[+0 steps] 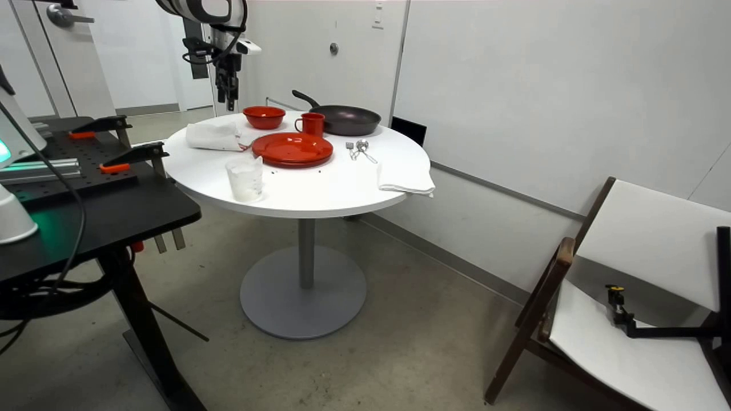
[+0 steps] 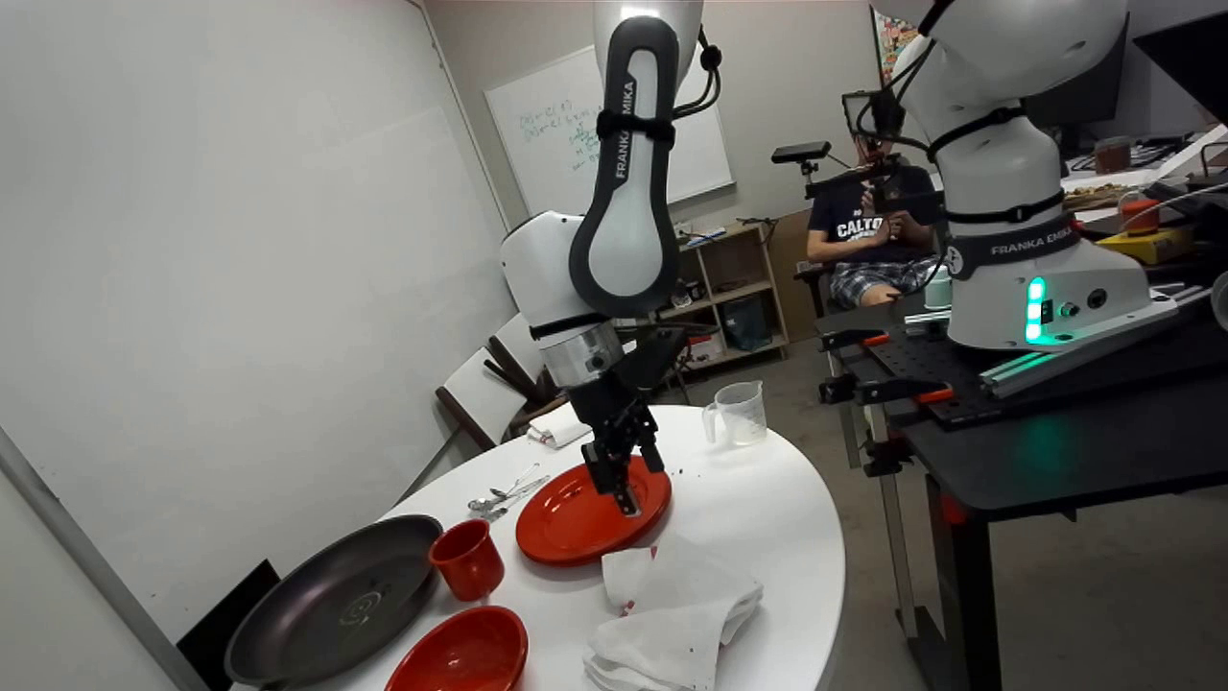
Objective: Use the tea towel to wipe the plate
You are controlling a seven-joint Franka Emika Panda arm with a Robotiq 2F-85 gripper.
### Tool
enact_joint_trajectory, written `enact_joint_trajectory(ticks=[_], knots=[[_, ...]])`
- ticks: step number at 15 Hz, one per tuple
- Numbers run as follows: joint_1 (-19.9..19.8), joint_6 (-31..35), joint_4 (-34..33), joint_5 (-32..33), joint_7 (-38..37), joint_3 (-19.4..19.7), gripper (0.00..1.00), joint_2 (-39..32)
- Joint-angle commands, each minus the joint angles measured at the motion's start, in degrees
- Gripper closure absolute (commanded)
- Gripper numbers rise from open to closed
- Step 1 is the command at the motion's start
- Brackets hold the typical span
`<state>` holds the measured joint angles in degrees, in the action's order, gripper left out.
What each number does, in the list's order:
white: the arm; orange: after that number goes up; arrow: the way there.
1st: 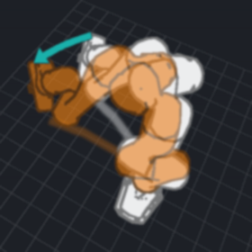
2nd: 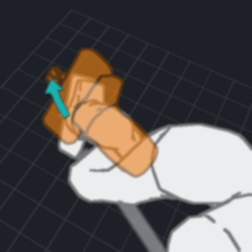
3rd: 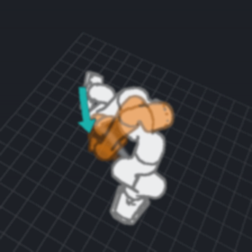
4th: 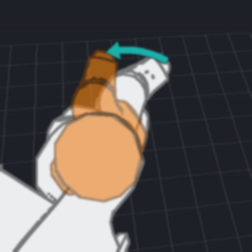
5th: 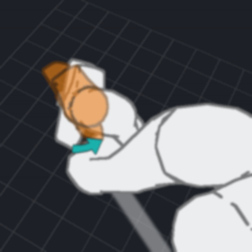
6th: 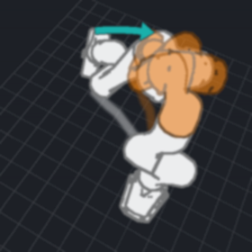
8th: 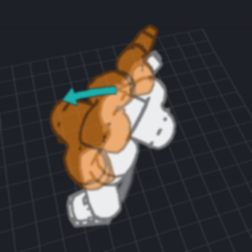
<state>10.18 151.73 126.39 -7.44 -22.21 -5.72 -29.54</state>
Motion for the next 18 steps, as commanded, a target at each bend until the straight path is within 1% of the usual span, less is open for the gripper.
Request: enact_joint_trajectory(ticks=[1, 6, 14, 15, 18], knots=[[0.5, 0.9, -0.9, -3.1, -0.5, 0.0, 0.00, -2.7], [0.8, 1.6, 0.6, -5.6, -0.4, -0.7, 0.00, -4.6], [0.4, 3.3, 0.7, -9.8, 0.7, -3.3, 0.00, -9.1], [2.0, 5.0, -0.6, -10.5, -0.7, -4.1, 0.00, -12.2], [2.6, 6.9, -1.3, -11.6, -0.2, -5.8, 0.00, -14.3]])
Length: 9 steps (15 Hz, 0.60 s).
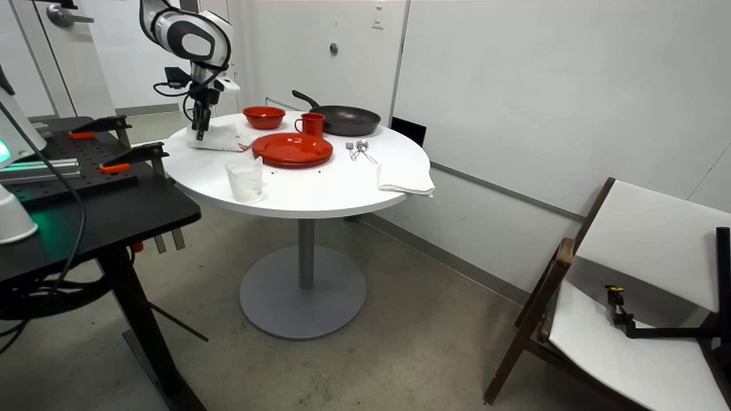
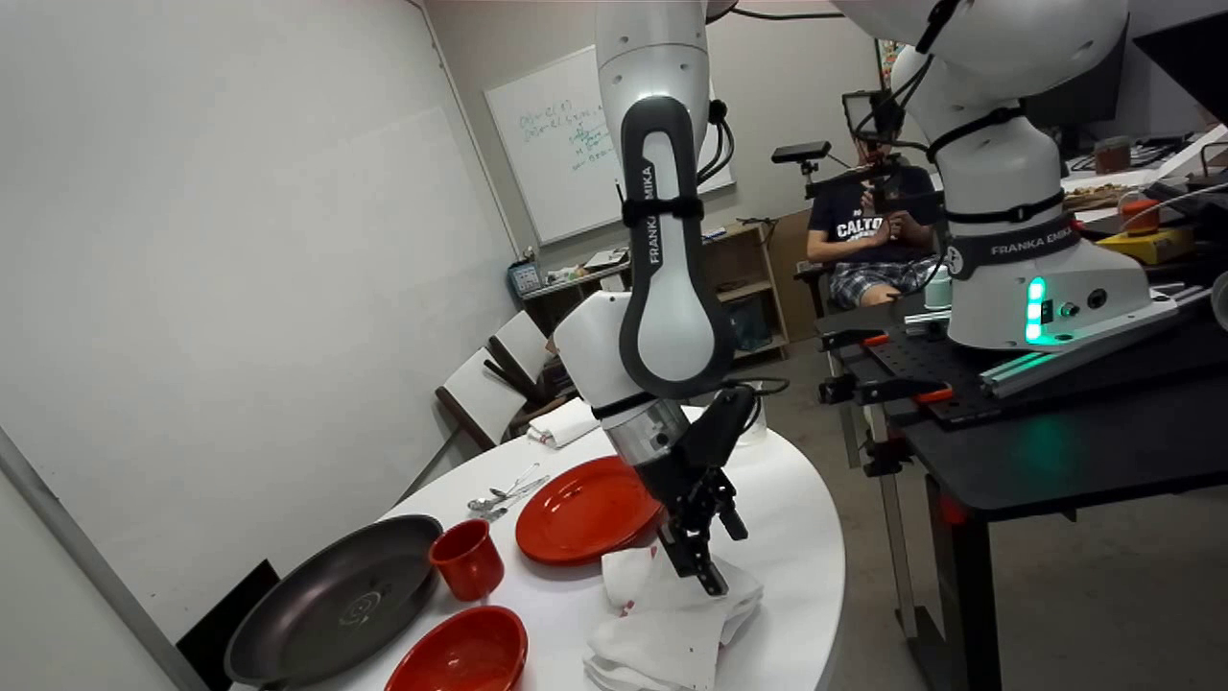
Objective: Use the tea towel to wipe the plate
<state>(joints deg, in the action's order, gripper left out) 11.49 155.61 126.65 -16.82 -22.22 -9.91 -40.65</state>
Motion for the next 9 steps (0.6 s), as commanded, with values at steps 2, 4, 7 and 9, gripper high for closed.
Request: enact_joint_trajectory(ticks=[2, 4, 7, 9], knots=[[0.6, 4.6, -1.3, -3.4, 0.9, -3.9, 0.00, -2.7], [-0.1, 5.5, -1.6, -4.0, 1.6, -5.7, 0.00, -1.5], [1.6, 4.3, -1.5, -2.7, 0.5, -3.8, 0.00, -2.2], [1.6, 4.3, -1.5, -2.7, 0.5, -3.6, 0.00, -2.5]])
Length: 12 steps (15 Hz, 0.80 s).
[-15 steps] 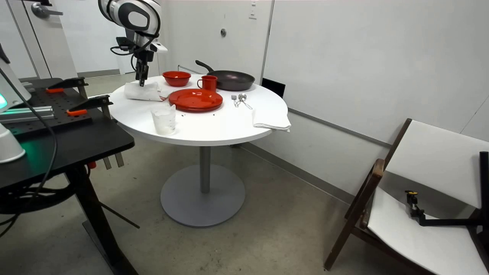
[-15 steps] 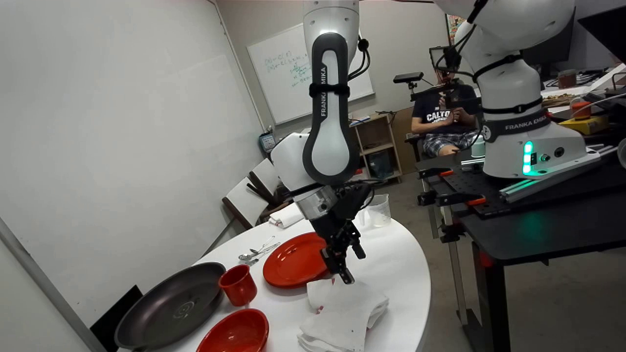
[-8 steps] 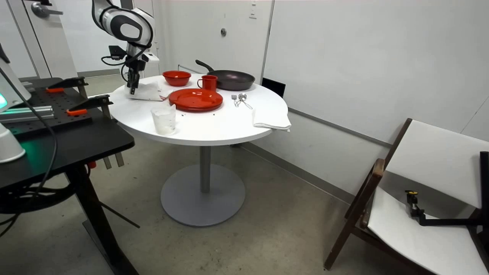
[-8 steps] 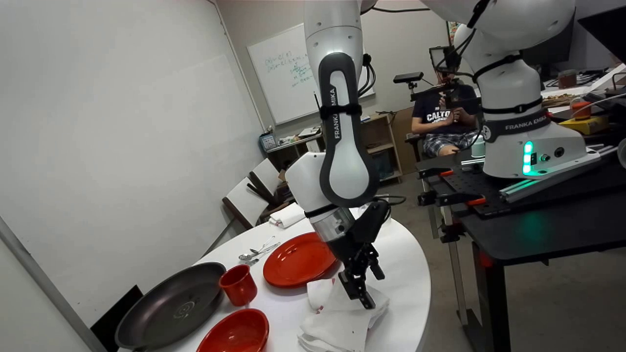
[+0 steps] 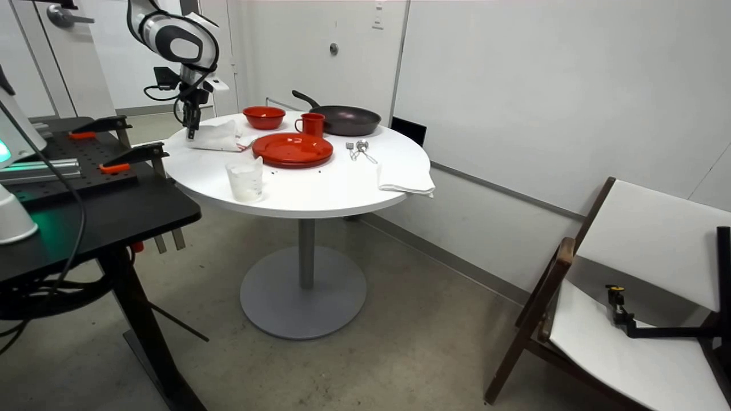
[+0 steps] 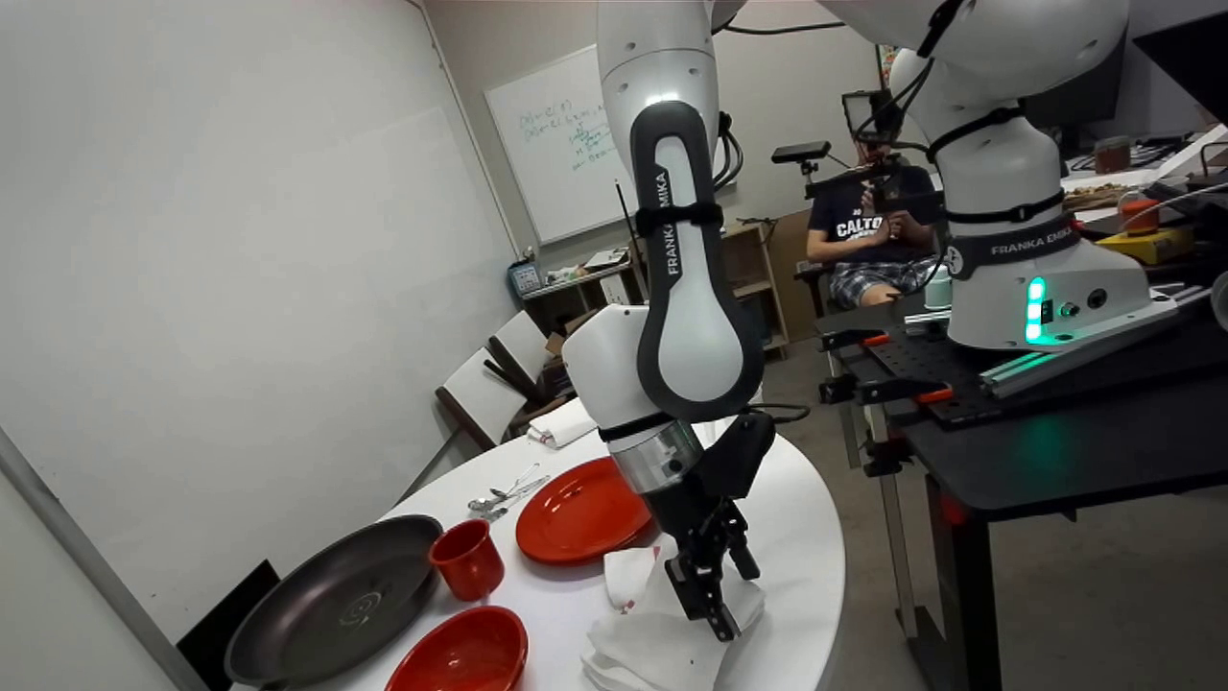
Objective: Use the tea towel to wipe the plate
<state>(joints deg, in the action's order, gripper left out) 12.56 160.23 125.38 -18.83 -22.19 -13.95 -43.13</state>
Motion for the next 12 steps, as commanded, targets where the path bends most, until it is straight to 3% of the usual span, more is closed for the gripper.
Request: enact_joint_trajectory(ticks=[1, 8, 12], knots=[[0.5, -0.3, -0.2, -0.7, 0.5, 0.5, 0.00, 0.0], [0.5, -0.3, -0.2, -0.7, 0.5, 0.5, 0.00, 0.0], [0.3, 6.1, 4.9, -1.9, -0.5, 0.9, 0.00, 3.8]])
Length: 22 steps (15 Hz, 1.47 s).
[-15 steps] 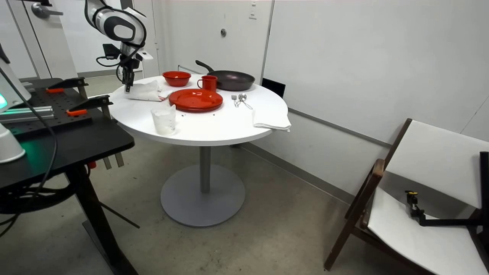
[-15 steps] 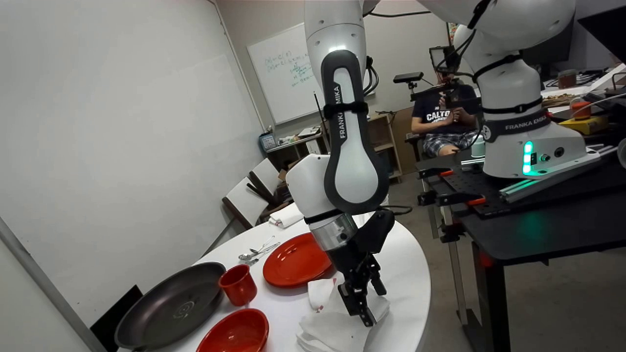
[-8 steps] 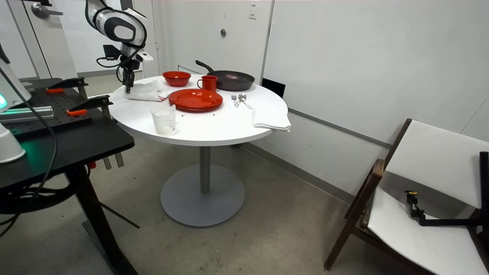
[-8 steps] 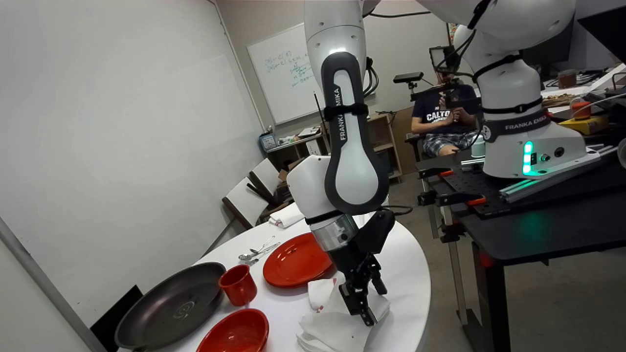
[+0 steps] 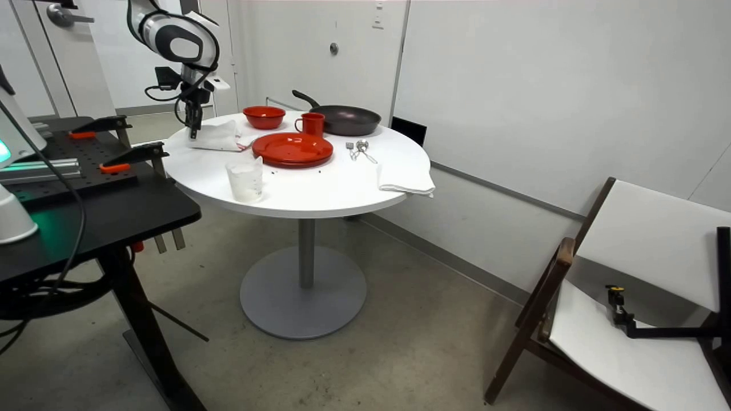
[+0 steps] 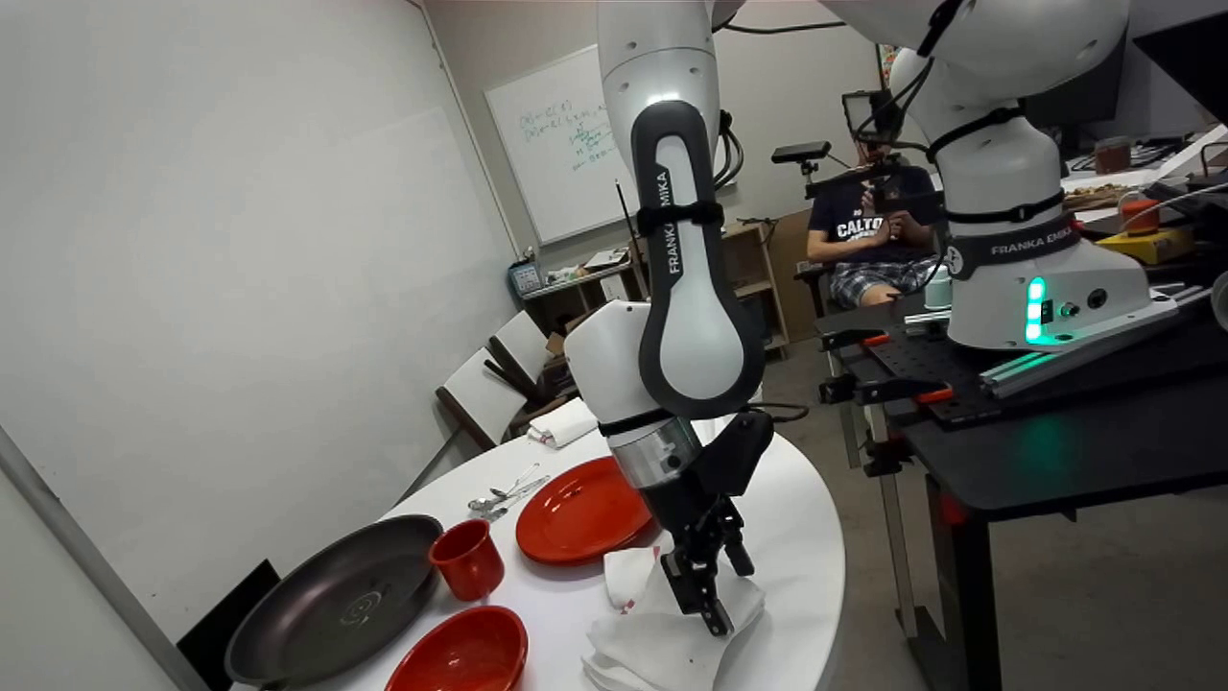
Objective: Use the tea towel to wipe the plate
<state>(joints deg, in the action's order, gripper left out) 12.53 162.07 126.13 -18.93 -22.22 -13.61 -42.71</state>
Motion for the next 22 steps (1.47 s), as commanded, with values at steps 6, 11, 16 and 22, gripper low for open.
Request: enact_joint_trajectory(ticks=[6, 11, 16, 22], knots=[[3.1, 10.3, 8.3, -0.8, -2.2, 3.9, 0.00, 5.7], [2.5, 17.6, 8.8, -1.7, -2.2, 3.2, 0.00, 3.0], [3.2, 22.2, 7.8, -2.0, -3.7, 4.6, 0.00, 0.4], [3.2, 22.6, 6.5, -2.8, -4.7, 5.5, 0.04, -1.9]])
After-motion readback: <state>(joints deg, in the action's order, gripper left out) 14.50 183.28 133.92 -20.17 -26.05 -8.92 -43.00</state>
